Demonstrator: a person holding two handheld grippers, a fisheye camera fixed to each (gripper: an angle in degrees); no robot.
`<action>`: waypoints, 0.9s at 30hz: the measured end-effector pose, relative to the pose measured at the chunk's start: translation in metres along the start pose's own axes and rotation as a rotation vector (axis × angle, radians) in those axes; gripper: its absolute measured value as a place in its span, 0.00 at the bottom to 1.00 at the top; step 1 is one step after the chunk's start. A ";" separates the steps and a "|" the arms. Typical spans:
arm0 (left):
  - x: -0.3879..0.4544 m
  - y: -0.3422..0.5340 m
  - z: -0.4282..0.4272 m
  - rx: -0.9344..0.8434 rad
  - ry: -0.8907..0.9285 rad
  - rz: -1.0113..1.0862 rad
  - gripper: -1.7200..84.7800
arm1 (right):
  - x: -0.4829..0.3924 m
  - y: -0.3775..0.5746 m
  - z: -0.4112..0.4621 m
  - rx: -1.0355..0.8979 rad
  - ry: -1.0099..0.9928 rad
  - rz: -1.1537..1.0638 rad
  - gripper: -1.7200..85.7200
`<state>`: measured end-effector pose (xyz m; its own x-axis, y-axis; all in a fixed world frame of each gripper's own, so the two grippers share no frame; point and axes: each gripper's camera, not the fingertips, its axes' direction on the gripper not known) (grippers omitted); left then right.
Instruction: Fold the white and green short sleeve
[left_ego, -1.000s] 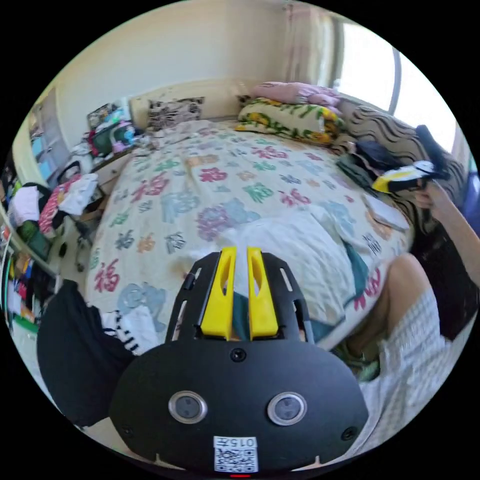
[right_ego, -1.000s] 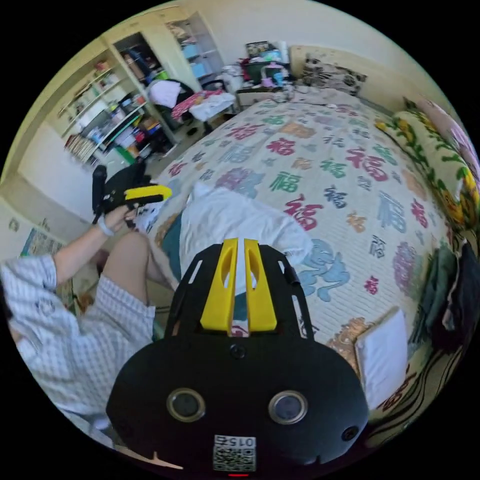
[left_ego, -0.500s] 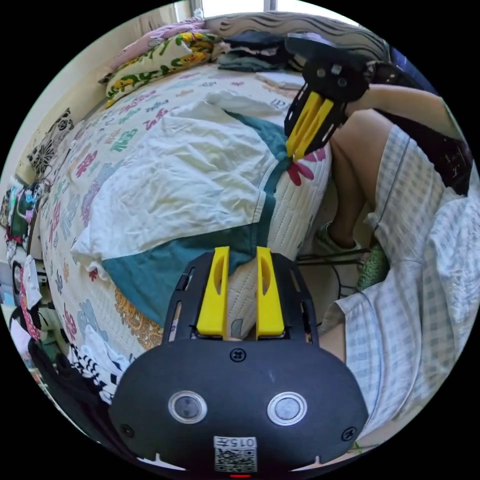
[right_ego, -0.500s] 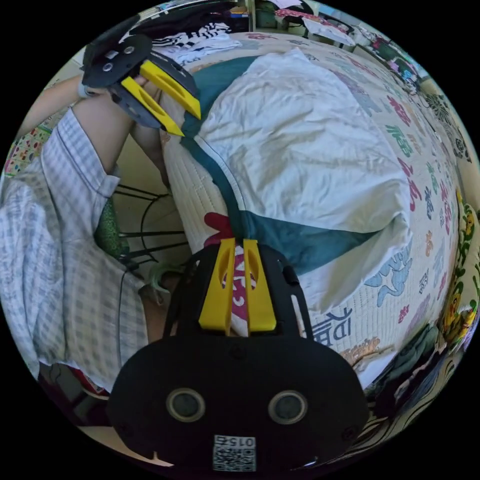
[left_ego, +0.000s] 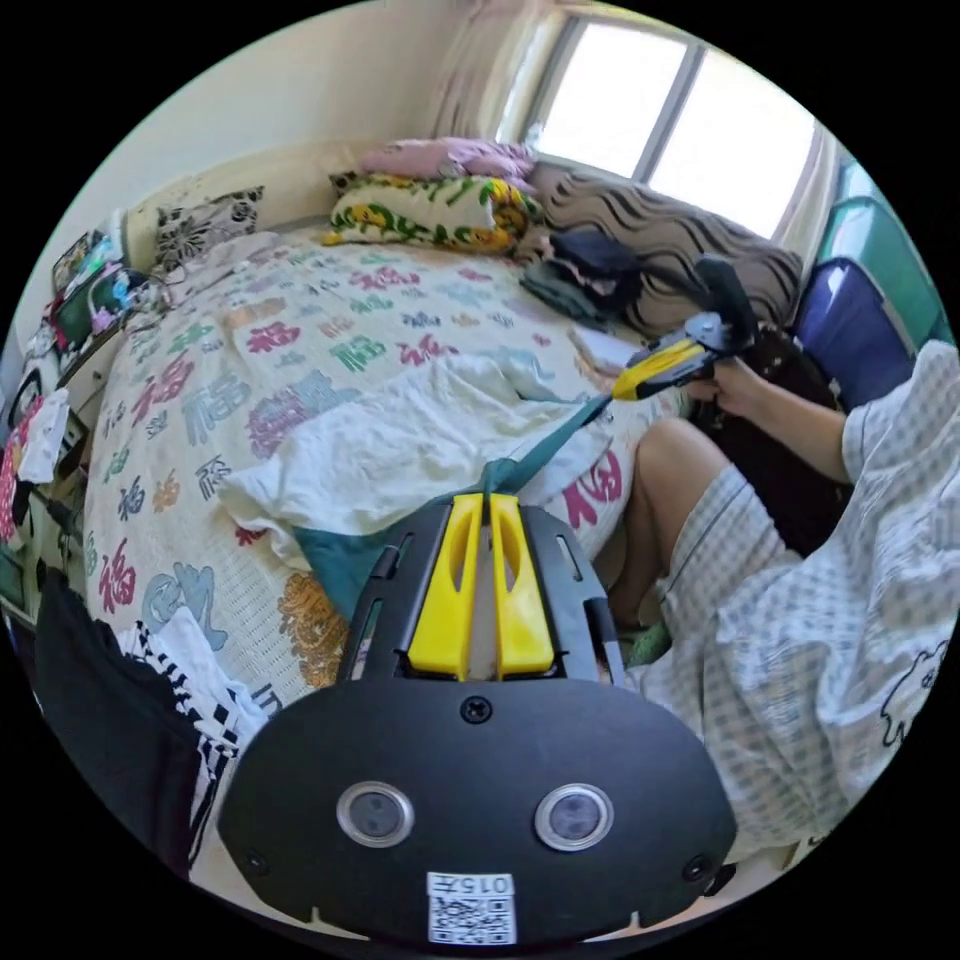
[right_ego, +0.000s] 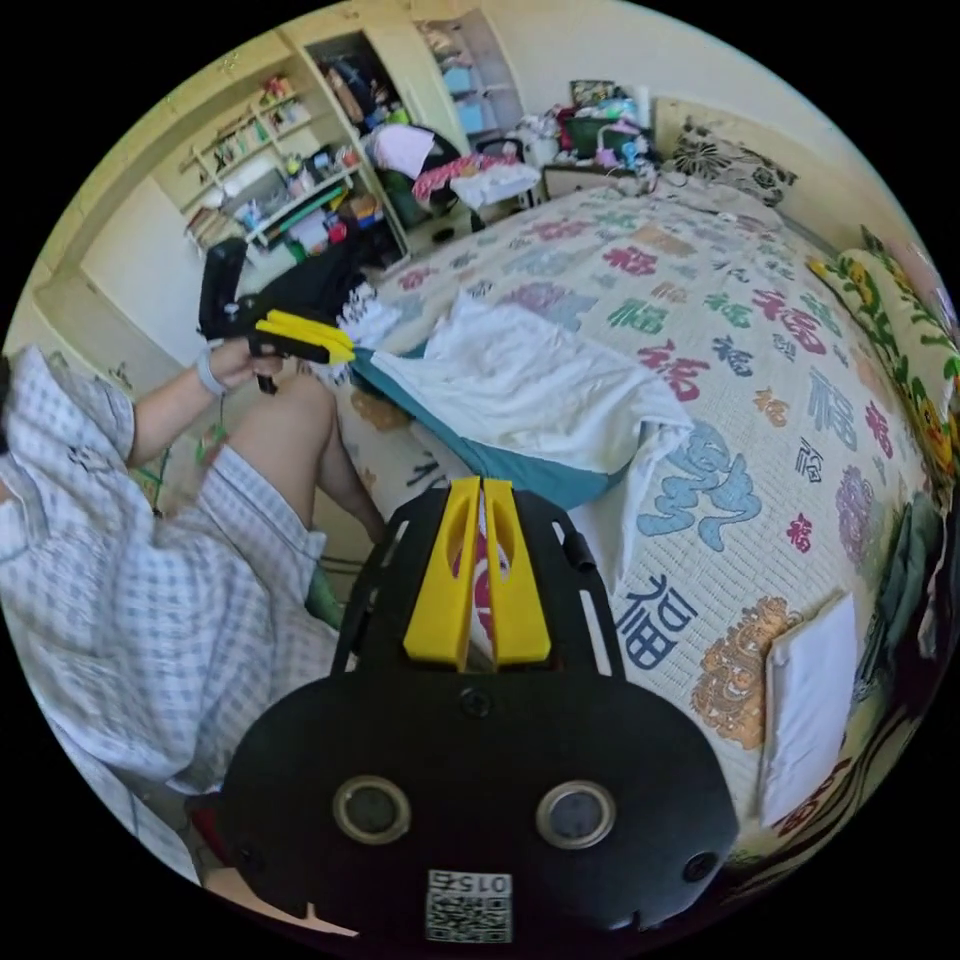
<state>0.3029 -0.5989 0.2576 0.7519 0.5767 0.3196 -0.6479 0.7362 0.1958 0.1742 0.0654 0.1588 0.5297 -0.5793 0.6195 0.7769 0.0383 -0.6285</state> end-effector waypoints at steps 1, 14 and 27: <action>-0.009 -0.002 -0.017 0.048 -0.005 -0.022 0.03 | 0.006 0.000 -0.012 0.050 -0.012 0.025 0.01; -0.133 -0.118 -0.095 0.124 -0.072 0.031 0.02 | 0.051 -0.075 -0.032 -0.014 0.009 -0.179 0.08; -0.224 -0.020 -0.088 0.161 0.145 -0.211 0.02 | 0.026 -0.072 0.165 -0.151 0.266 -0.204 0.10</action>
<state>0.1586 -0.7116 0.1003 0.8739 0.4702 0.1228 -0.4780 0.7859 0.3924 0.1877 0.1816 0.2979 0.2467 -0.7549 0.6077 0.7880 -0.2087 -0.5792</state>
